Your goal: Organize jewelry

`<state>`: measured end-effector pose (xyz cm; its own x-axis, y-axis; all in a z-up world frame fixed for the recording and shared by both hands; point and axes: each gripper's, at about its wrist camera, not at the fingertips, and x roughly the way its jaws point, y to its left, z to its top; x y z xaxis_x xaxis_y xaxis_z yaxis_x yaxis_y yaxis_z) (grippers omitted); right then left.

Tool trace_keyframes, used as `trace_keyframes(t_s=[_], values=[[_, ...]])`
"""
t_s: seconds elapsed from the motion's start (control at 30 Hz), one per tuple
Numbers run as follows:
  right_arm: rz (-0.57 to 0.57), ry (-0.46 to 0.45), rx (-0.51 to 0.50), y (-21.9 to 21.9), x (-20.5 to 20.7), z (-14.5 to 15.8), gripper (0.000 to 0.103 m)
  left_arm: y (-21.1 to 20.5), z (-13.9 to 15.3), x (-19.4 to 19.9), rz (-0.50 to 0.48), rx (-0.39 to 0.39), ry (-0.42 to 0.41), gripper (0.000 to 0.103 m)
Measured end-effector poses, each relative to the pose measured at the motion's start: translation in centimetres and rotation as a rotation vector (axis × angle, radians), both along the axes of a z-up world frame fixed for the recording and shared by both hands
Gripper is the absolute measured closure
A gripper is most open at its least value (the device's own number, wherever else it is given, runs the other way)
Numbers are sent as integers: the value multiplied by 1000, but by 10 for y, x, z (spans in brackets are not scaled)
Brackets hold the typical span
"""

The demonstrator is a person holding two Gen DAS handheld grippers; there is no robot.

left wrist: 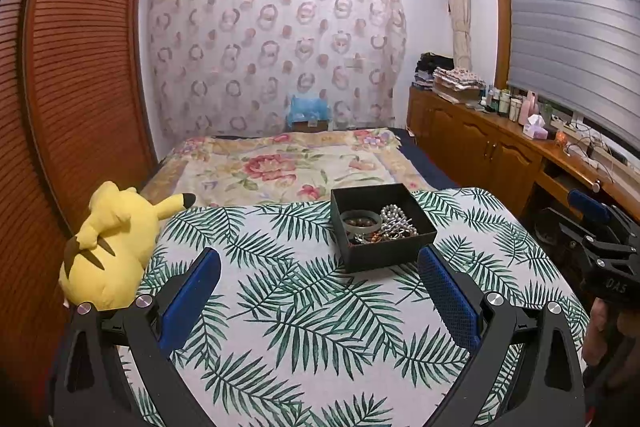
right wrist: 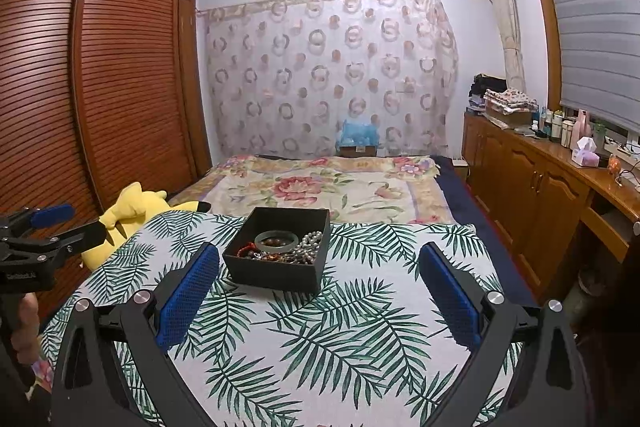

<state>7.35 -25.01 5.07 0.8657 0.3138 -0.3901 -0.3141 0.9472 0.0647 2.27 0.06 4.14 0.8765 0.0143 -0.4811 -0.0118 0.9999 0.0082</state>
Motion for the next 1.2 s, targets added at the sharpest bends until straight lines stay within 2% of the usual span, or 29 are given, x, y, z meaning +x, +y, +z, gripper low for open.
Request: trace_keyframes(t_s=[1.2], values=[[2, 7, 2, 5, 0, -5, 2, 3, 0, 0, 0, -5, -1, 8]])
